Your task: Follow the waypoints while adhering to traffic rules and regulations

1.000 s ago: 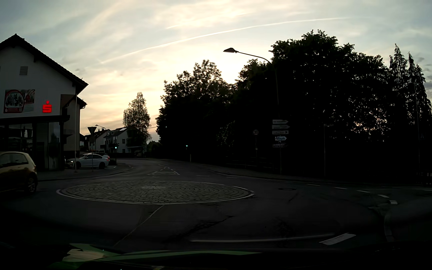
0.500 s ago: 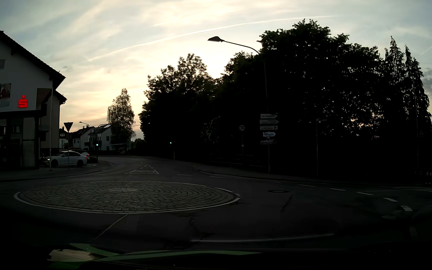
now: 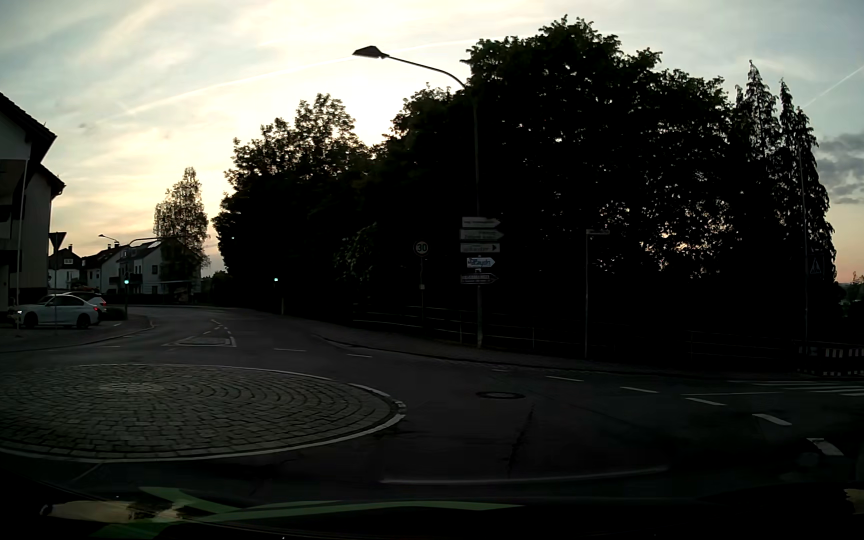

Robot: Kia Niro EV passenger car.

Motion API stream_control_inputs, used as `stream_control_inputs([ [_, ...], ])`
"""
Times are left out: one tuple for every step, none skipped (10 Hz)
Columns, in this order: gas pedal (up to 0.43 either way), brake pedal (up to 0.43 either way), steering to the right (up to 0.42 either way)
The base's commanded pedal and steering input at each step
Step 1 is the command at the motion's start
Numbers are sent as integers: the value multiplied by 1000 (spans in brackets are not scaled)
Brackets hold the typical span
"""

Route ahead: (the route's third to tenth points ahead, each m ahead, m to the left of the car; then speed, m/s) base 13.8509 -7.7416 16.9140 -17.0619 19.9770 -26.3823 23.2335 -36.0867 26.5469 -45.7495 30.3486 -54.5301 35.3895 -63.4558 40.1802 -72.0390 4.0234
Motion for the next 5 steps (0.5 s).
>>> stream_control_inputs([
  [67,0,262],
  [59,0,270],
  [59,0,286],
  [39,0,304],
  [39,0,325],
])
